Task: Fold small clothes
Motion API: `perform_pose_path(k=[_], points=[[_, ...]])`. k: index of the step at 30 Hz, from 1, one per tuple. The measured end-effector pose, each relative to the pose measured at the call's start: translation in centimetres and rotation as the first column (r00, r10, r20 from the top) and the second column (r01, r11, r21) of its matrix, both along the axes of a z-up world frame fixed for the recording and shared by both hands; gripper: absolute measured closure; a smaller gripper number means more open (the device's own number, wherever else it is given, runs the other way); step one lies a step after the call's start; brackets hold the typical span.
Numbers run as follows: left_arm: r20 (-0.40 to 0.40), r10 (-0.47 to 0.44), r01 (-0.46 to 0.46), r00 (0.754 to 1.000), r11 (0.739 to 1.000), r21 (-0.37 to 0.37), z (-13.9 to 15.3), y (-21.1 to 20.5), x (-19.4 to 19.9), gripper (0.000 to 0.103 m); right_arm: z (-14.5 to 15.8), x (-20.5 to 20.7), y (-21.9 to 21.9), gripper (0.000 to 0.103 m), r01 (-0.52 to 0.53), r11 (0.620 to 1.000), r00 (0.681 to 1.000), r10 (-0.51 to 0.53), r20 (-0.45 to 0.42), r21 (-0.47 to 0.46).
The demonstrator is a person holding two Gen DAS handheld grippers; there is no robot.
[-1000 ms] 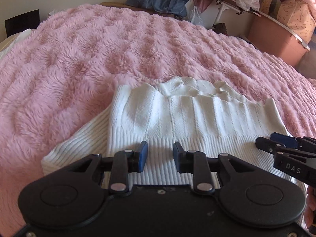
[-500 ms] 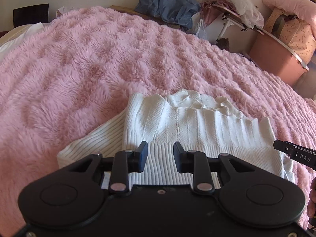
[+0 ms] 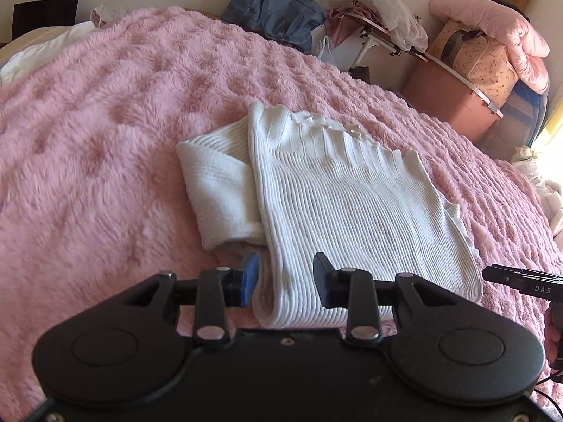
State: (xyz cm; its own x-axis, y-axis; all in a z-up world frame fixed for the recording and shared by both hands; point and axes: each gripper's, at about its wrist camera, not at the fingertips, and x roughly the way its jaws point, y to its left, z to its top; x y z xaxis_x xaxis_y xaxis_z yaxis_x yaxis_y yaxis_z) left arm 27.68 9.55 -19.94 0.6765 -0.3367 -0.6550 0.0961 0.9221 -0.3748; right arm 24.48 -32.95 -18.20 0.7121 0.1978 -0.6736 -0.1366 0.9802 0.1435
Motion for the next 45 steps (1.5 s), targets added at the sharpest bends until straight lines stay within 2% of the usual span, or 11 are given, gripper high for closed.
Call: perform_pose_path(k=[6, 9, 10, 12, 15, 22, 28, 37, 40, 42, 45], points=[[-0.060, -0.004, 0.003, 0.998, 1.000, -0.024, -1.5, -0.9, -0.1, 0.070, -1.6, 1.0, 0.7, 0.065, 0.021, 0.998, 0.999, -0.018, -0.038, 0.056], [-0.078, -0.002, -0.003, 0.997, 0.998, -0.061, -1.9, -0.9, 0.3, 0.074, -2.1, 1.6, 0.9, 0.092, 0.014, 0.996, 0.996, -0.006, -0.088, 0.091], [-0.073, 0.001, -0.005, 0.997, 0.998, -0.062, -1.8, -1.0, 0.3, 0.075, -2.0, 1.5, 0.9, 0.092, 0.023, 0.995, 0.996, -0.015, -0.083, 0.094], [-0.065, -0.017, 0.012, 0.998, 0.997, -0.078, -1.6, -1.0, 0.4, 0.092, -1.8, 1.2, 0.9, 0.092, 0.019, 0.996, 0.997, -0.013, -0.073, 0.092], [-0.071, -0.015, 0.010, 0.997, 0.997, -0.080, -1.1, -0.8, 0.8, 0.099, -1.1, 0.8, 0.9, 0.092, 0.014, 0.996, 0.998, -0.009, -0.055, 0.088], [-0.024, -0.053, 0.054, 0.998, 0.998, 0.038, 1.5, -0.5, 0.0, 0.099, 1.1, 0.0, 0.2, 0.093, 0.036, 0.994, 0.999, -0.035, -0.009, 0.101], [-0.141, -0.025, 0.041, 0.990, 0.993, 0.112, -2.1, -0.3, 0.9, 0.099, -1.7, 0.2, -0.5, 0.093, 0.093, 0.992, 0.992, -0.085, -0.090, 0.091], [-0.151, -0.035, 0.061, 0.988, 0.983, 0.174, -3.3, -1.0, 1.7, 0.096, -3.9, 0.7, -0.7, 0.094, 0.121, 0.988, 0.986, -0.109, -0.127, 0.096], [-0.121, -0.038, 0.060, 0.992, 0.982, 0.181, -1.8, -1.0, 1.4, 0.086, -3.1, 0.4, -0.8, 0.088, 0.111, 0.988, 0.989, -0.099, -0.112, 0.104], [-0.042, -0.068, 0.075, 0.997, 0.975, 0.211, 0.4, -1.1, 0.5, 0.087, -1.8, -0.3, -1.0, 0.057, 0.123, 0.984, 0.992, -0.116, -0.058, 0.126], [0.043, -0.099, 0.087, 0.994, 0.971, 0.224, 3.3, -1.4, 0.8, 0.086, 0.7, -0.9, -0.8, 0.046, 0.053, 0.987, 0.996, -0.064, 0.065, 0.154]])
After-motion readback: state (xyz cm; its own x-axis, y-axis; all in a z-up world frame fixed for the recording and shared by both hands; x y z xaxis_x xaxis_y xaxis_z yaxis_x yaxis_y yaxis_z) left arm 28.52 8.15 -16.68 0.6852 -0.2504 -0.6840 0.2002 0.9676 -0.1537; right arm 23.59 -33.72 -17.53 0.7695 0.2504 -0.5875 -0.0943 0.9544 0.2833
